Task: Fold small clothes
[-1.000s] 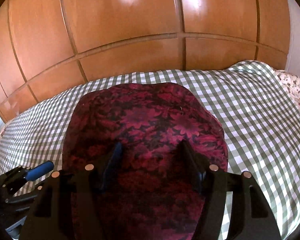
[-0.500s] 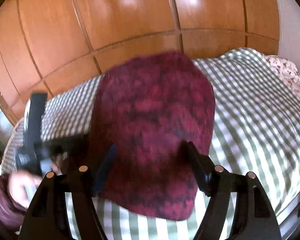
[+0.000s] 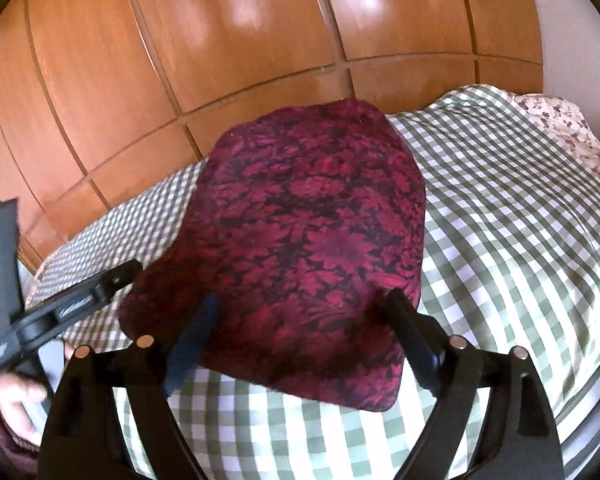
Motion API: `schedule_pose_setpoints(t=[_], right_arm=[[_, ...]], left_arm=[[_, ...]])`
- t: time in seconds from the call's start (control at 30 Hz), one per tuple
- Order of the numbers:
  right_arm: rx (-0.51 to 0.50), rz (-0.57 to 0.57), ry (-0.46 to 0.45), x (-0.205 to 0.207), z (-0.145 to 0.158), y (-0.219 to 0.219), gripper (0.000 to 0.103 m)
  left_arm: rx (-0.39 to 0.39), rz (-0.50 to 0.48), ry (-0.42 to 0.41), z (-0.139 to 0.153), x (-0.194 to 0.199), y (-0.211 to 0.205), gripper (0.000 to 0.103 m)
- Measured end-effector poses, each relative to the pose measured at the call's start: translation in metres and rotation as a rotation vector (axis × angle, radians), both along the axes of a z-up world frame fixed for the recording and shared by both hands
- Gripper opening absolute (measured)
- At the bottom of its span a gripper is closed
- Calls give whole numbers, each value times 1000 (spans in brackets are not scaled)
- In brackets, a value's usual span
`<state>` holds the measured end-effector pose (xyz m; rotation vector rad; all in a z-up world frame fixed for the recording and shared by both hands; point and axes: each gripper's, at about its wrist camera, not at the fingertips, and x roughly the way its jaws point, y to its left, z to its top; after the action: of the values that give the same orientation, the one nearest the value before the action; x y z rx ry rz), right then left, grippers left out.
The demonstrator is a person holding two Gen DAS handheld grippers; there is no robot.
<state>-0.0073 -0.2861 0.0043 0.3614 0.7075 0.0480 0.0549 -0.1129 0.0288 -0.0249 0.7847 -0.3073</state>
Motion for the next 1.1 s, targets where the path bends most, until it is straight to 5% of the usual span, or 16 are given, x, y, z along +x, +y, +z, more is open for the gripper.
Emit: schedule_pose_setpoints(t=[0.2,0.47,1.1], right_arm=[[-62,-99,-17,-20,22,3,101],[-184,-212,-4,-44,34,28,101],[-275,-310,-30,-70,27,47,101]], left_arm=[[2,-27,-117,29,-35,-2,86],[46,-31,-215,48,-75,-10,96],[86,4,-183,30,-105,8,99]])
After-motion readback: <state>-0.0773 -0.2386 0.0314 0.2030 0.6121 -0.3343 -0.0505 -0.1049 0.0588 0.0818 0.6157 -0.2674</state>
